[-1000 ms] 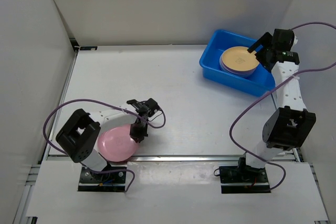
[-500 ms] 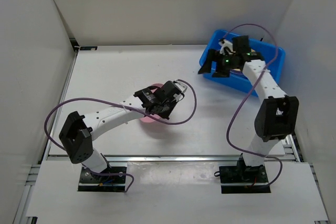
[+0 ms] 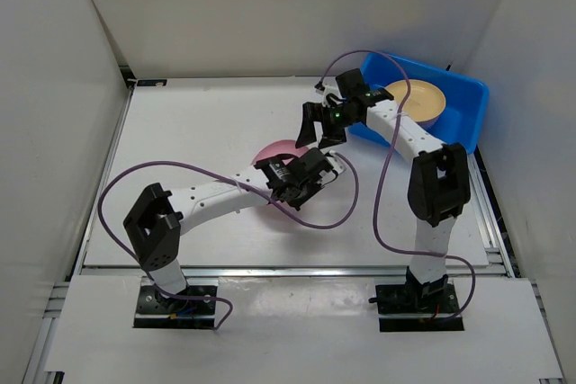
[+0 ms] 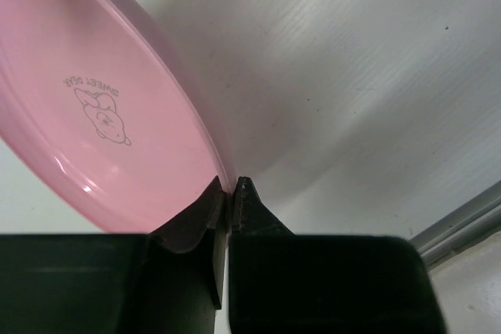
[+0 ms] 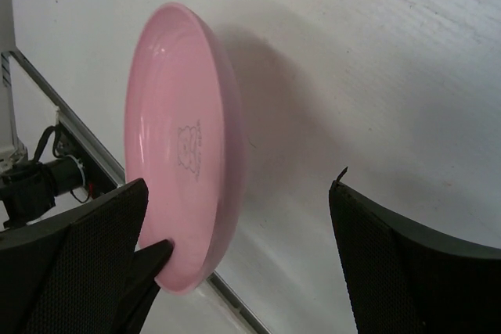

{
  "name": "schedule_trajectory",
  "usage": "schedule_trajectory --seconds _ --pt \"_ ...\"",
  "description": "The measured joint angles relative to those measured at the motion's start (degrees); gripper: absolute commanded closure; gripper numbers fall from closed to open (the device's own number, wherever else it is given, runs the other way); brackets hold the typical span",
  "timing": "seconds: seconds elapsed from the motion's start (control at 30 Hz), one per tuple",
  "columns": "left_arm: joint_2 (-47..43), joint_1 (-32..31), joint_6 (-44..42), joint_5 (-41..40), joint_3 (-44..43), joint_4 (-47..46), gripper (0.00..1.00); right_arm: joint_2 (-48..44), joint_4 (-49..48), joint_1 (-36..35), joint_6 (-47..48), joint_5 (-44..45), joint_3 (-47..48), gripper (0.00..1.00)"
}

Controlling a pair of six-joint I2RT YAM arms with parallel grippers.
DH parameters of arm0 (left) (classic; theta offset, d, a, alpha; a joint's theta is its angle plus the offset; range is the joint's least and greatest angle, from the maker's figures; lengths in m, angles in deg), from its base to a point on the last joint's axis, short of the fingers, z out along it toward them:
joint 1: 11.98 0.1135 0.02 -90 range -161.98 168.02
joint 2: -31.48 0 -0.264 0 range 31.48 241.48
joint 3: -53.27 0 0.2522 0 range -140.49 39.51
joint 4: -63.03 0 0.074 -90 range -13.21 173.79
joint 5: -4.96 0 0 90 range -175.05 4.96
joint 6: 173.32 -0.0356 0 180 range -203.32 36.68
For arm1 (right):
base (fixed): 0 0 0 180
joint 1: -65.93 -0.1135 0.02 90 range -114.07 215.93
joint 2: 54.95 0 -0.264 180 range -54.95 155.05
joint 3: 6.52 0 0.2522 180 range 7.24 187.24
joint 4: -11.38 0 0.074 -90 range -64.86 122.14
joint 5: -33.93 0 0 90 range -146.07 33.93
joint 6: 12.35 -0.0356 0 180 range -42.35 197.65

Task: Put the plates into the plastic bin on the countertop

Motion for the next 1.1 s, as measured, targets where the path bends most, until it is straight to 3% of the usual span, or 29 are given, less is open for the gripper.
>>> schedule_trajectory --seconds 0.07,0.17,0.2,0.27,0.3,0.4,0.47,0.5,0.53,0.57,0.7,0.83,0.93,1.1 --pt "0.00 -0.07 -0.63 -0.74 -0.59 -0.04 0.90 0.68 0.85 -0.61 0.04 0.79 -0.02 0.01" --pt "0.00 -0.17 -1.44 -1.79 -1.22 -0.92 0.90 1.33 1.51 -0.61 0.13 1.99 -0.57 0.14" --pt "0.00 -0.17 -1.70 -2.03 -1.27 -1.44 0.90 1.42 1.51 -0.61 0.20 1.86 -0.87 0.49" --pt "0.00 -0.22 -2.36 -2.08 -1.27 -2.25 0.90 1.44 1.51 -0.44 -0.22 0.57 -1.57 0.65" --pt "0.00 -0.28 -2.51 -1.92 -1.27 -2.73 0.90 1.42 1.40 -0.44 -0.57 -0.42 -1.68 0.80" --pt "-0.07 -0.63 -3.65 -2.43 -1.27 -3.41 0.90 1.42 -0.02 -0.66 -1.25 -1.81 -1.68 0.98" --pt "-0.44 -0.96 -4.42 -3.23 -1.27 -3.76 0.87 1.51 -0.17 -0.63 -1.14 -1.77 -1.68 1.00" --pt "-0.57 -1.01 -4.66 -3.50 -1.27 -4.00 0.66 1.51 -0.20 -0.48 -1.22 -1.92 -1.66 1.00" --pt "-0.63 -1.03 -4.87 -3.78 -1.27 -4.33 0.53 1.51 -0.20 -0.22 -1.38 -2.14 -1.57 1.00" --pt "-0.66 -1.03 -4.63 -4.42 -1.27 -4.87 0.02 1.51 -0.15 0.17 -1.49 -2.47 -1.38 1.00" --pt "-1.31 -0.59 -3.23 -6.43 -1.29 -7.76 0.01 1.36 -0.04 2.34 -2.49 -2.10 -0.44 1.00" --pt "-4.07 2.19 1.09 -5.03 -1.20 -9.73 0.01 -0.09 -0.61 9.20 -5.51 -0.15 -0.22 1.00" --pt "-7.50 9.97 5.97 0.48 -0.02 -12.02 0.01 -1.90 -2.19 17.97 -8.72 4.09 0.09 1.00" --pt "-11.10 29.83 14.10 13.03 3.48 -17.20 0.01 -2.89 -4.28 30.42 -12.61 14.34 3.19 1.00"
